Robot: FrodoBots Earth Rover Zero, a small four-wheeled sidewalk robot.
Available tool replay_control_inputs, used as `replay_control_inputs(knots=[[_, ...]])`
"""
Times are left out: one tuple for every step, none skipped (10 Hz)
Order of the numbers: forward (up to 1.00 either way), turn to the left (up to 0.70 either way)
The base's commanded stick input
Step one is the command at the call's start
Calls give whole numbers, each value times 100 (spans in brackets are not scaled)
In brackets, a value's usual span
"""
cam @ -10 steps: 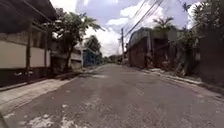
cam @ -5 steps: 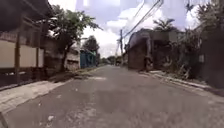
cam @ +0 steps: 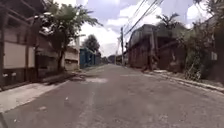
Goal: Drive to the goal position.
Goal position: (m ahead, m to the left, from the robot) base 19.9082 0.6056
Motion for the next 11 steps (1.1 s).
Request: replay_control_inputs(knots=[[100, 0], [100, 0], [100, 0], [100, 0], [100, 0], [100, 0], [100, 0], [100, 0], [100, 0], [100, 0], [100, 0]])
